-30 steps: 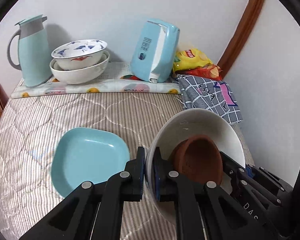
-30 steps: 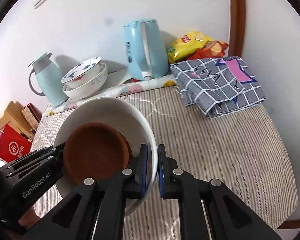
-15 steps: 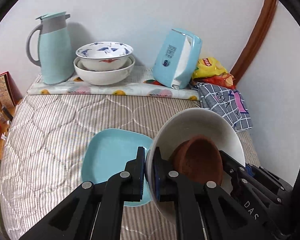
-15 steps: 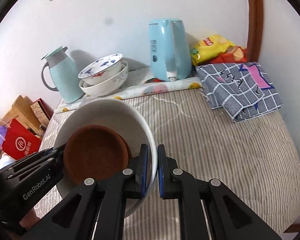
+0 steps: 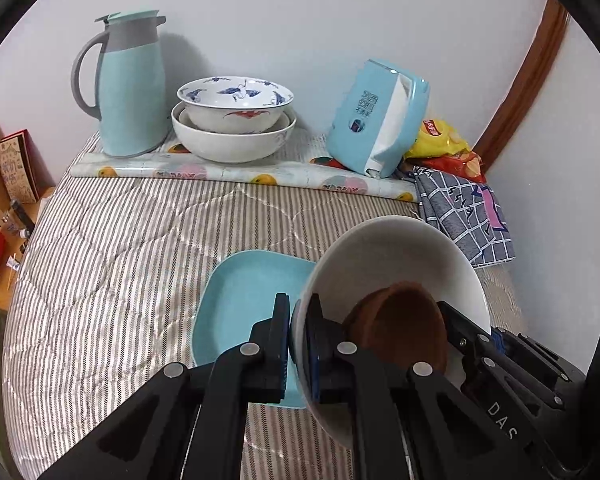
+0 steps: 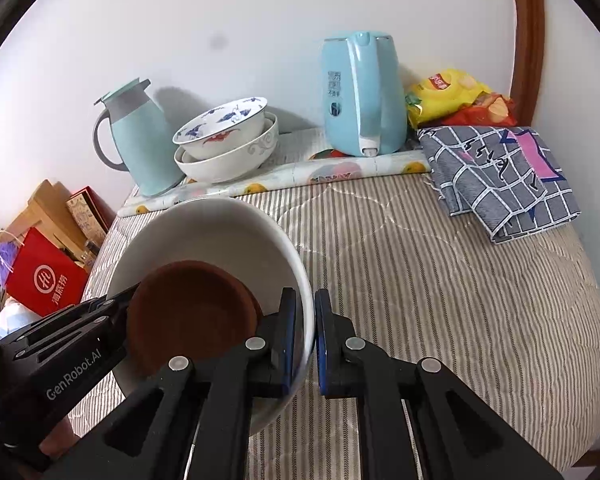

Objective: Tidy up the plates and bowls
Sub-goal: 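Lower the white bowl with both grippers onto the light-blue plate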

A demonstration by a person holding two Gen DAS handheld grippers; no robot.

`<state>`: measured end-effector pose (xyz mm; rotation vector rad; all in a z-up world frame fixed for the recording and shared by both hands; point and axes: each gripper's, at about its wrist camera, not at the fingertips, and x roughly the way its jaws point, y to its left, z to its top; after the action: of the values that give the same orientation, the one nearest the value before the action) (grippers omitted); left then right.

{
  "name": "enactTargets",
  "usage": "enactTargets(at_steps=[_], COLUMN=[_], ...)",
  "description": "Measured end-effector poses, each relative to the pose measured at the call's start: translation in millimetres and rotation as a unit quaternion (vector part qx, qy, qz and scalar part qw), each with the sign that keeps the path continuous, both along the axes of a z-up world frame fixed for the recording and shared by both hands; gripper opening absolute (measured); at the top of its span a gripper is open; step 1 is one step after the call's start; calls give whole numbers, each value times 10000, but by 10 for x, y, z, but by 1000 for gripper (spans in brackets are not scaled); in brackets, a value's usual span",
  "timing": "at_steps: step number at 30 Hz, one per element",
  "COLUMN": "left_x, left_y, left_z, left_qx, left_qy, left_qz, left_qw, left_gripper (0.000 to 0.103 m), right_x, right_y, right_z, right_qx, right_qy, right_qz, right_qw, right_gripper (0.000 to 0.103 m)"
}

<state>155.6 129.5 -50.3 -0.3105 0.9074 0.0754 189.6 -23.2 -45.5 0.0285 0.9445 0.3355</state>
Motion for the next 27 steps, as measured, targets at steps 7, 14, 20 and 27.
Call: enactTargets(at_steps=[7, 14, 20, 27], left_x=[5, 44, 86, 171], left_y=[132, 310, 434, 506], left_z=[-66, -174, -283, -439], left_qx=[-20, -99, -132, -163], left_qy=[54, 150, 254, 401], left_qz=[54, 159, 236, 261], left_qw=[10000, 9997, 9993, 9987], left_gripper=[8, 8, 8, 8], right_x=[17, 71, 126, 210], right_y=[143, 322, 453, 528], right_z=[-69, -180, -295, -454], right_qx=[-24, -56, -83, -170], right_qy=[61, 166, 282, 426], right_qz=[48, 139, 220, 258], right_qw=[10000, 9997, 9993, 9986], right_gripper=[9, 9, 9, 9])
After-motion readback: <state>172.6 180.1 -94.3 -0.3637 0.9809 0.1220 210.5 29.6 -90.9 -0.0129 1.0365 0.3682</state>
